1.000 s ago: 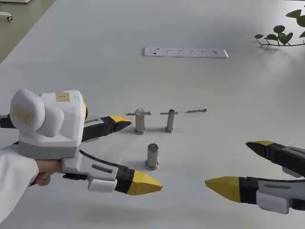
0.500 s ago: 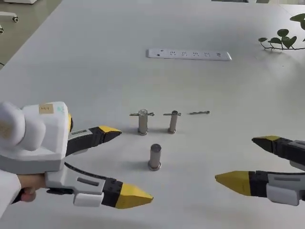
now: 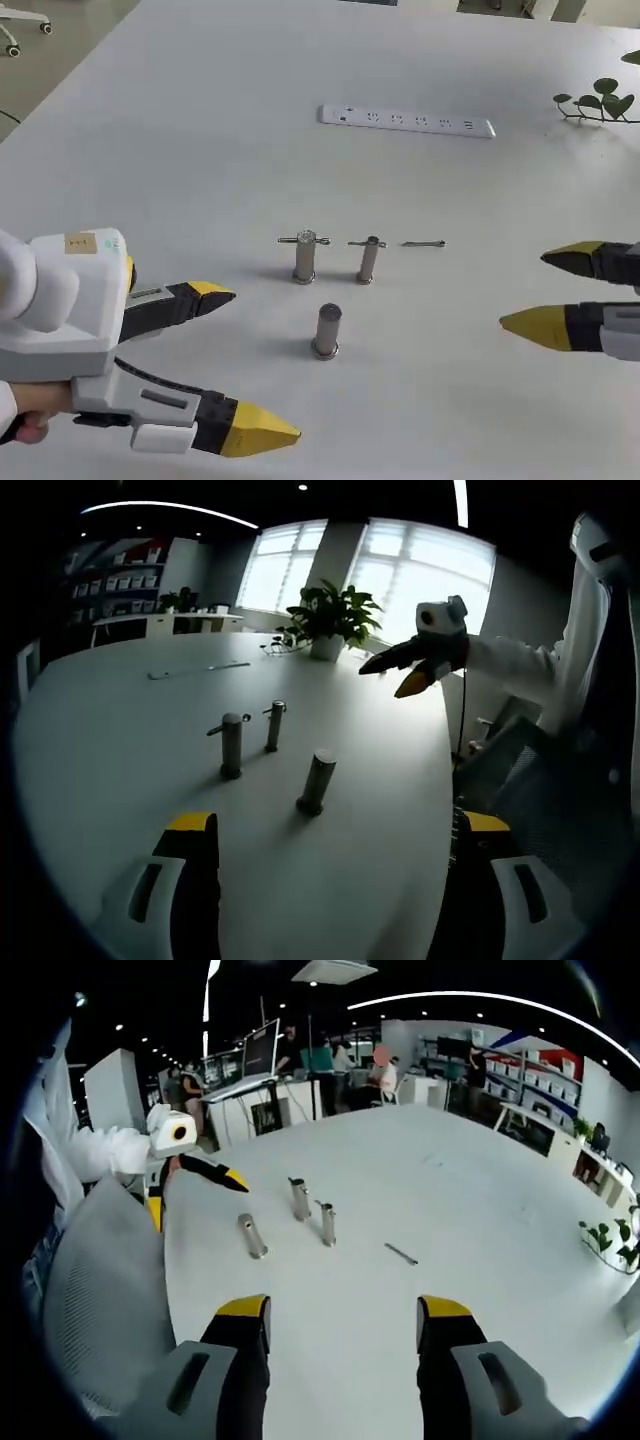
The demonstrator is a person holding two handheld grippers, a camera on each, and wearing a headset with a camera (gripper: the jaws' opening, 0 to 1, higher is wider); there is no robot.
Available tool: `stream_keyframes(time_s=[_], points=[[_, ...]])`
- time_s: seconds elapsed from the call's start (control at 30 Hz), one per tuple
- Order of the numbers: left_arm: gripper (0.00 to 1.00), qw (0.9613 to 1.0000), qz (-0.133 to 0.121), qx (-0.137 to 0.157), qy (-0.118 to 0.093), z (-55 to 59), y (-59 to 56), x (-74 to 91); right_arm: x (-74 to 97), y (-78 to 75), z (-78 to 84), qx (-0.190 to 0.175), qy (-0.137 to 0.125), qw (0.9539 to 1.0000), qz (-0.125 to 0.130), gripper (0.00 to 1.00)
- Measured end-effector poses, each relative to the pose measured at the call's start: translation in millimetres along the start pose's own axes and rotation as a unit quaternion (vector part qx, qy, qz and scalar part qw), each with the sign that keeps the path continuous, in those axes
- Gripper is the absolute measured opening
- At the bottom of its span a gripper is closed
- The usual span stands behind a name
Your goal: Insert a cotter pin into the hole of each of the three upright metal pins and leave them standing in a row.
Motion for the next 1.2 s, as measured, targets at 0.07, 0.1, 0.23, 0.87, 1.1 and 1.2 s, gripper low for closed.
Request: stream_keyframes(time_s=[0.07, 0.1, 0.23, 0.87, 1.1, 1.2], points=[[0.99, 0.9998, -0.01, -0.002, -0.015, -1.3, -0.1, 3.1, -3.5, -4.7, -6.9, 0.033, 0.02, 0.9992, -0.012, 0.55], [0.99, 0.9997, -0.017, 0.004, -0.017, 0.1, 1.0, 4.8, -5.4, -6.5, -8.9, 0.05, 0.033, 0.9981, -0.018, 0.54], [0.99, 0.9993, -0.032, 0.008, -0.021, 6.7, 4.3, 8.4, -21.6, -19.0, -8.2, 0.113, 0.113, 0.9867, -0.03, 0.55], [0.97, 0.9985, -0.042, 0.034, -0.006, 20.0, -5.0, 18.2, -112.4, -64.5, -10.6, 0.182, 0.207, 0.9582, -0.078, 0.3], [0.95, 0.9986, -0.045, 0.026, 0.006, 21.3, -5.1, 16.8, -127.5, -72.2, -11.5, 0.201, 0.209, 0.9533, -0.085, 0.21], [0.97, 0.9985, -0.044, 0.029, -0.015, 19.8, -5.1, 15.3, -133.3, -76.5, -11.4, 0.196, 0.212, 0.9539, -0.081, 0.15]])
Point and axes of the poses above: the centre of the closed fingertips' face, and the gripper's own axes: x roughly backward along the fingers, y roughly to its left, z roughly out of its underside, the point moved 7 cm from there along x, roughly backward along the fingers, and after that the axes turned 9 degrees about x, right-handed, at the moved point
